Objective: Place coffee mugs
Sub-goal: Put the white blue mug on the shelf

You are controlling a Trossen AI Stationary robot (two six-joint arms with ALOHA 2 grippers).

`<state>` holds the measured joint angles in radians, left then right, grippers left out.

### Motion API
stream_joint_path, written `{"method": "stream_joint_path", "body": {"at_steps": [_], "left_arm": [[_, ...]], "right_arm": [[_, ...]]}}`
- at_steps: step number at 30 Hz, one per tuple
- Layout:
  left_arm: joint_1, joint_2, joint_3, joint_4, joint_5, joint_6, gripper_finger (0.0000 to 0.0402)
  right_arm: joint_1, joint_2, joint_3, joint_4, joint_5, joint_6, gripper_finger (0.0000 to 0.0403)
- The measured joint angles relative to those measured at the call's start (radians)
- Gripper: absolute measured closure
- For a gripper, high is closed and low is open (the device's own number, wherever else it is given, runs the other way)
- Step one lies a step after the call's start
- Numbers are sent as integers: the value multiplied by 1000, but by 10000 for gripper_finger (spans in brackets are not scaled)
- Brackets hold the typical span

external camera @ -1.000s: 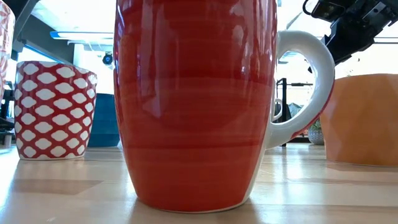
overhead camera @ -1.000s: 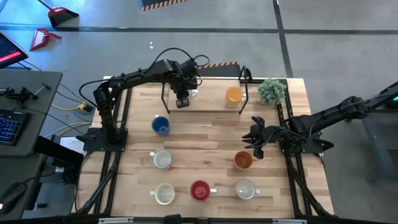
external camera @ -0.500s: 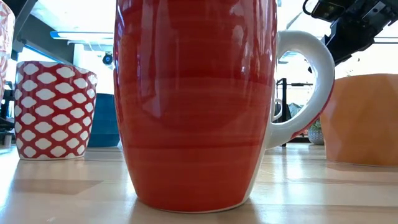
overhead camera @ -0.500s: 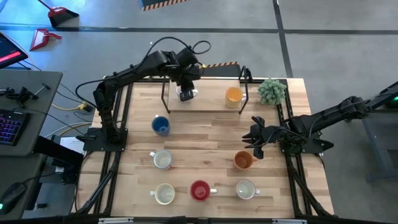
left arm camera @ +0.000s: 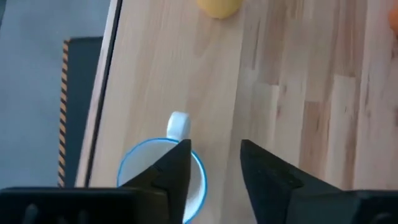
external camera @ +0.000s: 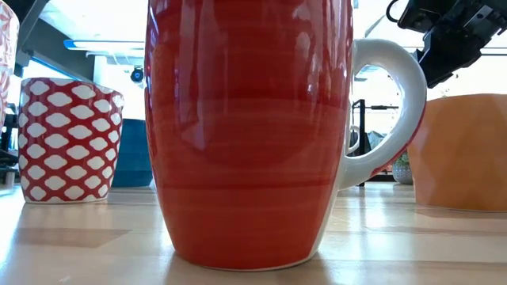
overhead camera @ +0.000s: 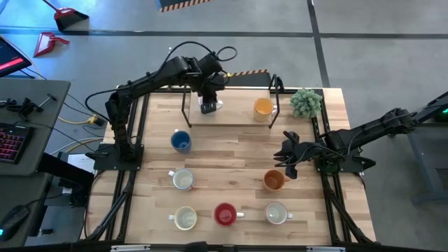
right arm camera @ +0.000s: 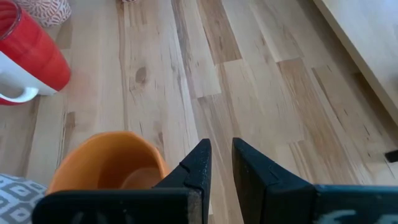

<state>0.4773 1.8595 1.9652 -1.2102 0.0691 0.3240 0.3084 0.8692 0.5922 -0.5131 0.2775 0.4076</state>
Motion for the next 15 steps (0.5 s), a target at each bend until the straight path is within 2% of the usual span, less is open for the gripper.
{"method": "stream_joint_path", "body": {"at_steps": [4, 8, 15], "left_arm": [[15, -1, -38, -52, -22, -93, 245], [15, 5, -110, -101, -55, -99, 234], [-3, 0, -190, -8, -52, -78, 231]], "right_arm": [[0, 0, 0, 0, 0, 3, 359], [0, 0, 0, 0, 0, 3, 359], [0, 0, 0, 1, 0, -4, 359]]}}
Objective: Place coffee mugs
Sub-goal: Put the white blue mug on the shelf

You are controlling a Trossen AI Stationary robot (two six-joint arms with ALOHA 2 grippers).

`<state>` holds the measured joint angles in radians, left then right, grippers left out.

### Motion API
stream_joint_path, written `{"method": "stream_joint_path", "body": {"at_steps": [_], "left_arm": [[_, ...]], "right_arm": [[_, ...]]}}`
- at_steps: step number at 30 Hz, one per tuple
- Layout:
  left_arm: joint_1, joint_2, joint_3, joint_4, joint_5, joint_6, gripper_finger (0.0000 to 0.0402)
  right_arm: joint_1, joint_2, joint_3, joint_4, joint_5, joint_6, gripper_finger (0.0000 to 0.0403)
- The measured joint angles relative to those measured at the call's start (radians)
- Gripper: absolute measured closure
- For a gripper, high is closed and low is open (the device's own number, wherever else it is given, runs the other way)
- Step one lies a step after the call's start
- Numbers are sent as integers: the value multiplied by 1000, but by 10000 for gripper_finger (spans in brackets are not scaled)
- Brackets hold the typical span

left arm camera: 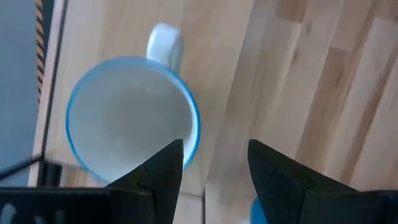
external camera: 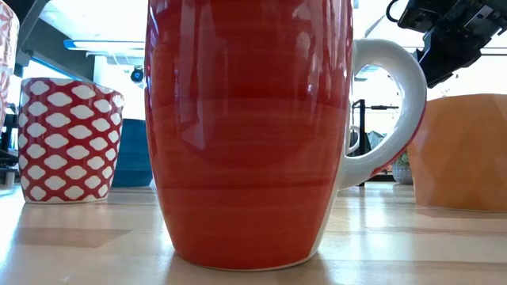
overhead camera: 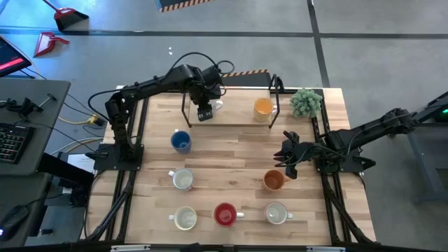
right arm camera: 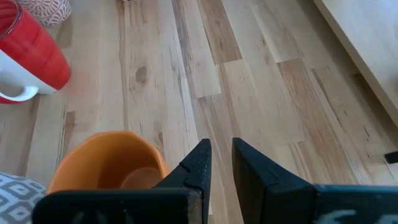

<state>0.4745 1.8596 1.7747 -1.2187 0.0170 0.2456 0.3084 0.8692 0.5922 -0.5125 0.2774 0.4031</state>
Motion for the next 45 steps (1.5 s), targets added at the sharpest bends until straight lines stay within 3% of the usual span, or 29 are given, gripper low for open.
{"method": "stream_joint_path", "body": {"at_steps": [10, 45], "left_arm": [[0, 1, -37, 90, -73, 52, 231], [23, 1, -166, 185, -71, 97, 232]], "right_arm": [[0, 0, 0, 1, 0, 11, 359], [0, 0, 3, 1, -9, 16, 359]]}}
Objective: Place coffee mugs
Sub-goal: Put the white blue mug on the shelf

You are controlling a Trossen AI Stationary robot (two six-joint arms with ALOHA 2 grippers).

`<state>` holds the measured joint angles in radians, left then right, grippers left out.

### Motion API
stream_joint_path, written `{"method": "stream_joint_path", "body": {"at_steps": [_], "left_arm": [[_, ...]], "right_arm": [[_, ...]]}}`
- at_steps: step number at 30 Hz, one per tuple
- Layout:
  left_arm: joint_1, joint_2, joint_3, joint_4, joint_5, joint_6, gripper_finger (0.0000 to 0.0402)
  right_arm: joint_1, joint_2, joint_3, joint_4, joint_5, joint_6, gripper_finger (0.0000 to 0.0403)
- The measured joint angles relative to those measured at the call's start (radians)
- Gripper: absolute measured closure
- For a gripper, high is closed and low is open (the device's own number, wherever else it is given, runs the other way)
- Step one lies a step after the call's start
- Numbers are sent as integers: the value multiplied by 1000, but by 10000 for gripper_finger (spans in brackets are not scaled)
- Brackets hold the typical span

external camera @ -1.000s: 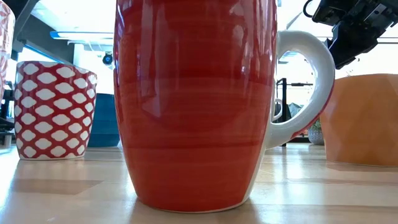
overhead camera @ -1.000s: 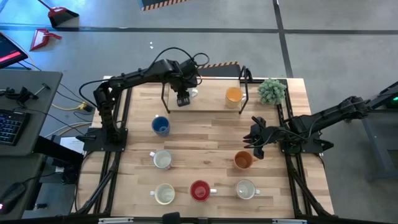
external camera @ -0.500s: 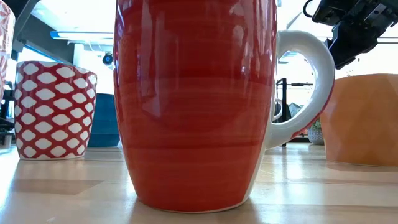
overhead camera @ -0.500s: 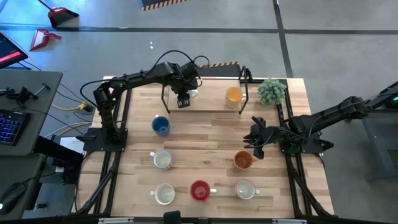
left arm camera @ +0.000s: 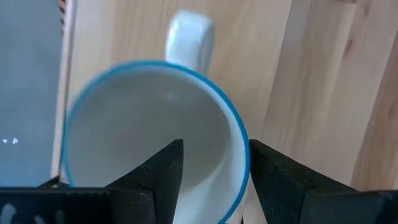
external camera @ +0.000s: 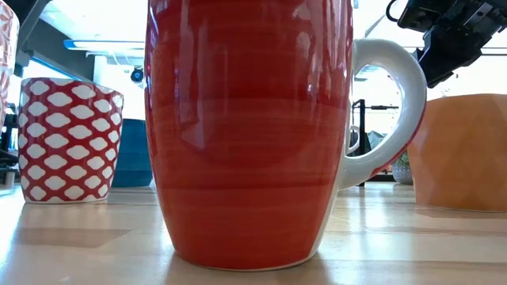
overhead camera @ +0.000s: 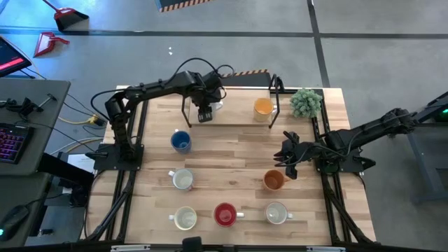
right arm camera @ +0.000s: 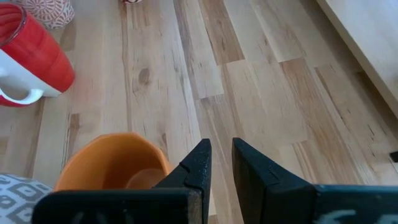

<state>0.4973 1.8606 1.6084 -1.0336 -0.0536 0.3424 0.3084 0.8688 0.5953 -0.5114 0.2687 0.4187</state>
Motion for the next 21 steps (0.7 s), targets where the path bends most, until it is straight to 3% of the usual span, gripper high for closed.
{"method": "stream_joint_path", "body": {"at_steps": [6, 14, 21], "left_arm": [[0, 0, -25, 50, -17, 11, 250], [16, 0, -16, 65, 18, 52, 382], [45, 0, -16, 63, 16, 75, 394]], "right_arm": [[0, 0, 0, 0, 0, 0, 359], [0, 0, 0, 0, 0, 3, 359], [0, 0, 0, 0, 0, 3, 359]]}}
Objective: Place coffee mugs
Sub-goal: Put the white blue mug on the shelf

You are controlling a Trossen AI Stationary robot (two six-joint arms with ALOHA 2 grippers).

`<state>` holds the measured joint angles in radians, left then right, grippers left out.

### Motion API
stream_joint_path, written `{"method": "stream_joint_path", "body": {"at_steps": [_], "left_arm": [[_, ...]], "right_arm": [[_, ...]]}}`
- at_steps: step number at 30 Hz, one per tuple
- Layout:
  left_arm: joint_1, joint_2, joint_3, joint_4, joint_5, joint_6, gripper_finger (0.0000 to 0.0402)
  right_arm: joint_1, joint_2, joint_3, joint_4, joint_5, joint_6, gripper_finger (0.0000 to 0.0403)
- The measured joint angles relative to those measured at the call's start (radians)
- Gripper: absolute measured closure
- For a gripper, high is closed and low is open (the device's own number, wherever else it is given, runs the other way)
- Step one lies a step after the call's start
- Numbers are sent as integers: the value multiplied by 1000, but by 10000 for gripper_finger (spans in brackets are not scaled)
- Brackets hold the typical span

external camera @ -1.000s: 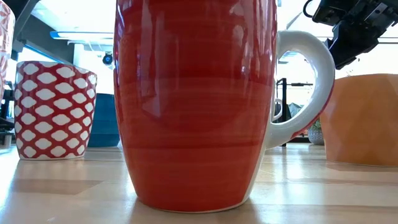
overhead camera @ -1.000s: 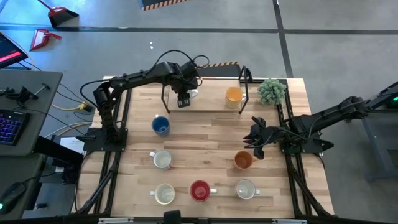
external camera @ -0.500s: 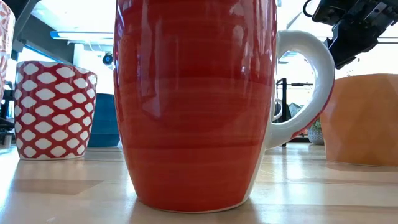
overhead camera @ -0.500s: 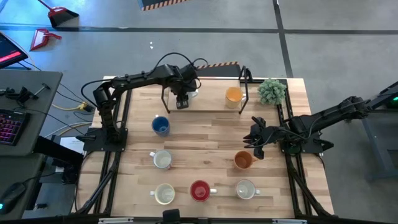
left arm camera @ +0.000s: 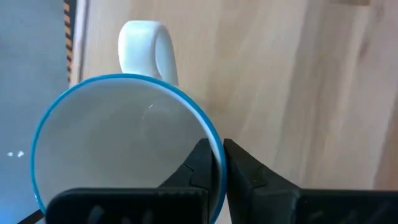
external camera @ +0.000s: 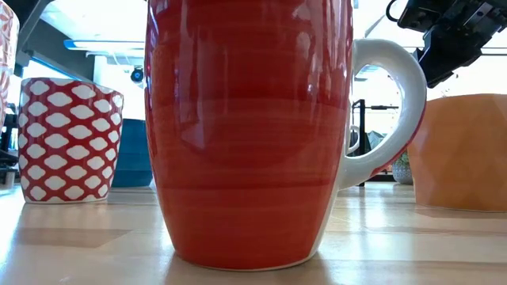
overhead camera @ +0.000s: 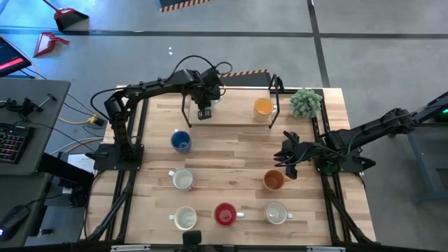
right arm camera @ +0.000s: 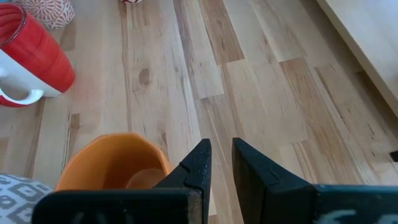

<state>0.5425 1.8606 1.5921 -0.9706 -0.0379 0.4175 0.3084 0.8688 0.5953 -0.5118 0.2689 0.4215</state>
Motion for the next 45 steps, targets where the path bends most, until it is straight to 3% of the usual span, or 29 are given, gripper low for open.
{"method": "stream_joint_path", "body": {"at_steps": [18, 30, 45], "left_arm": [[115, 0, 4, -19, 52, 22, 396], [173, 3, 107, -94, 54, 60, 396], [170, 9, 109, -107, 64, 63, 396]], "right_arm": [[0, 0, 0, 0, 11, -3, 359], [0, 0, 1, 11, 18, -3, 359], [0, 0, 1, 15, 18, -3, 359]]}}
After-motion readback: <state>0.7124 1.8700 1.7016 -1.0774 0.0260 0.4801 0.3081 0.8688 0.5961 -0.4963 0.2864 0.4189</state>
